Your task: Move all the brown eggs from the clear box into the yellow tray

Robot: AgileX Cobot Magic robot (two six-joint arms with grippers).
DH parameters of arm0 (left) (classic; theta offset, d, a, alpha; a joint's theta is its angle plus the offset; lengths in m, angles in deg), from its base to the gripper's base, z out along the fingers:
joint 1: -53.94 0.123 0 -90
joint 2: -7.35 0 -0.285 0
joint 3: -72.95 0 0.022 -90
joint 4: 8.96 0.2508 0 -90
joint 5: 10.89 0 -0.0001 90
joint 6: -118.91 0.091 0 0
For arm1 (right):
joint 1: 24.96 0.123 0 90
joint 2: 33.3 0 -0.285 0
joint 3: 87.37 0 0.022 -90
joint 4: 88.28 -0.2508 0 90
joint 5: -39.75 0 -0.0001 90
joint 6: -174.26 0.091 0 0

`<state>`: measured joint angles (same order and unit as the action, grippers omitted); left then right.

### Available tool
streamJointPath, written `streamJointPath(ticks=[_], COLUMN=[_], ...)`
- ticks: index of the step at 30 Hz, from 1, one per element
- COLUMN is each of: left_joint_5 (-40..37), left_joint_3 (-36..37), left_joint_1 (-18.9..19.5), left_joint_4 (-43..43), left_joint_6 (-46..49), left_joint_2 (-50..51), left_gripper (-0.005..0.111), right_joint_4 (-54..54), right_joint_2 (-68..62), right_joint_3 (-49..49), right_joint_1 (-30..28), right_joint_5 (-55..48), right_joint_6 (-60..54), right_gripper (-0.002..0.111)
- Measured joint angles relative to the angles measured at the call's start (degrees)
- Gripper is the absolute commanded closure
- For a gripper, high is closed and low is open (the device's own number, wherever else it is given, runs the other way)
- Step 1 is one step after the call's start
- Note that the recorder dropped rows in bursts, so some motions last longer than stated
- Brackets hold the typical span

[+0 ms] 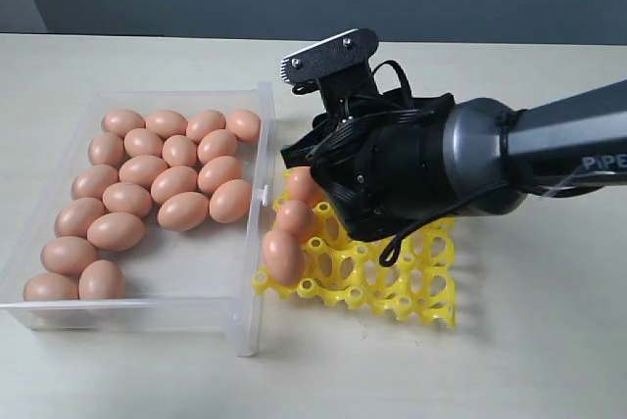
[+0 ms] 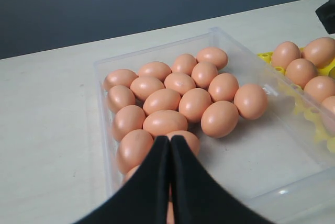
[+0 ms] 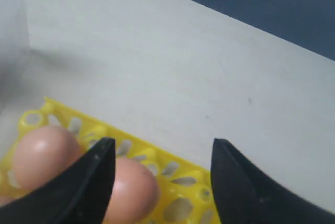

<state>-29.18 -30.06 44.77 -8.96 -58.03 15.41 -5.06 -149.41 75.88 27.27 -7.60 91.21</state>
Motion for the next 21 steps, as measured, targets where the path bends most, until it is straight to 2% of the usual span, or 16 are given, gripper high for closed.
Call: streamJointPath(ticks=[4,8,11,13,17,21], left_joint_5=[0.0,0.0,0.0,0.0,0.0,0.0], left_joint_3=[0.0,0.0,0.0,0.0,0.0,0.0], left_joint_1=[0.0,0.0,0.0,0.0,0.0,0.0], left_joint_4=[0.0,0.0,0.0,0.0,0.0,0.0], left_joint_6=[0.0,0.0,0.0,0.0,0.0,0.0], left_joint_2=[0.0,0.0,0.0,0.0,0.0,0.0], left_gripper=[0.106,0.106,0.106,0.106,0.106,0.106], right_joint_4=[-0.71,-4.03,-8.63,-10.7,-11.5,-17.11], right_joint_2=[1.69,2.97,3.49,3.49,2.57,1.93], right_joint_3=[0.0,0.0,0.0,-0.13,-2.48,-4.12], right_joint_1=[0.0,0.0,0.0,0.0,-0.59,-5.16], right_joint_5=[-0.26,-9.99,-15.76,-18.02,-20.17,-16.06], right_joint_6=[-0.54,-3.35,-8.4,-10.27,-11.52,-13.95], right_gripper=[0.055,0.056,0.081,0.109,0.106,0.106])
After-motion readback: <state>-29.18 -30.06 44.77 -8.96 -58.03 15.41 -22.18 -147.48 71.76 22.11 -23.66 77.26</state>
